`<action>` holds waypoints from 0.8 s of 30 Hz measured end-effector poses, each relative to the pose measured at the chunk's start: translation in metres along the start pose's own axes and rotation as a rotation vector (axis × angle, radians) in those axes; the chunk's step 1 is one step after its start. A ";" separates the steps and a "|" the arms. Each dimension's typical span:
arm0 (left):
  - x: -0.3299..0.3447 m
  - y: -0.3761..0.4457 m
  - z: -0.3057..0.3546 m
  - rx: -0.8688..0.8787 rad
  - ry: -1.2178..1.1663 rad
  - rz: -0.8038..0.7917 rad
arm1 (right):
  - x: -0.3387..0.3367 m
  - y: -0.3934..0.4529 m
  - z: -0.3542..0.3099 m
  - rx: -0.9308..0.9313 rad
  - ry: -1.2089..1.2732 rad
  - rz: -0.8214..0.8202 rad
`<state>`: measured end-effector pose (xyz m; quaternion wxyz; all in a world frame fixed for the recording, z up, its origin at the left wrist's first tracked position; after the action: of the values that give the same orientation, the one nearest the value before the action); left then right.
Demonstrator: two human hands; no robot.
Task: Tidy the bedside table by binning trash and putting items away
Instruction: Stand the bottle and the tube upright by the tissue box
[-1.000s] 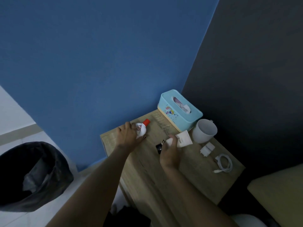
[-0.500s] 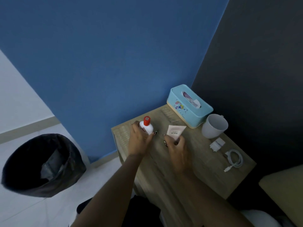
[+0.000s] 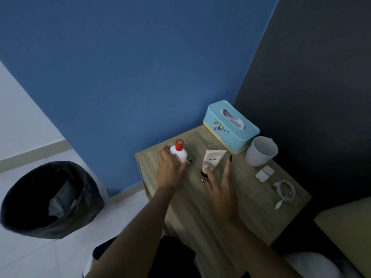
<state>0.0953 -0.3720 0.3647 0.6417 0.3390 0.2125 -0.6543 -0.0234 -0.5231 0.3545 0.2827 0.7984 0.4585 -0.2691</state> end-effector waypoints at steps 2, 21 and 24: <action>0.002 -0.003 -0.002 -0.008 0.002 -0.005 | -0.015 -0.007 -0.003 -0.085 0.043 0.201; 0.068 0.058 0.022 0.023 -0.106 -0.029 | 0.019 0.097 0.041 0.350 0.376 0.387; 0.079 0.076 0.026 0.056 -0.089 -0.040 | 0.018 0.107 0.047 0.315 0.301 0.463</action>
<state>0.1701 -0.4525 0.3376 0.6276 0.3234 0.1720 -0.6870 0.0717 -0.5903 0.3311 0.1381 0.9464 0.2539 -0.1440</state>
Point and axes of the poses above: each hand's wrist, its own y-axis towards the middle knuckle, its own x-axis out of the palm, z = x × y, the point moved 6 cm from there along y, towards the middle knuckle, and after that the axes turned 13 degrees about y, right-handed, at the moved point
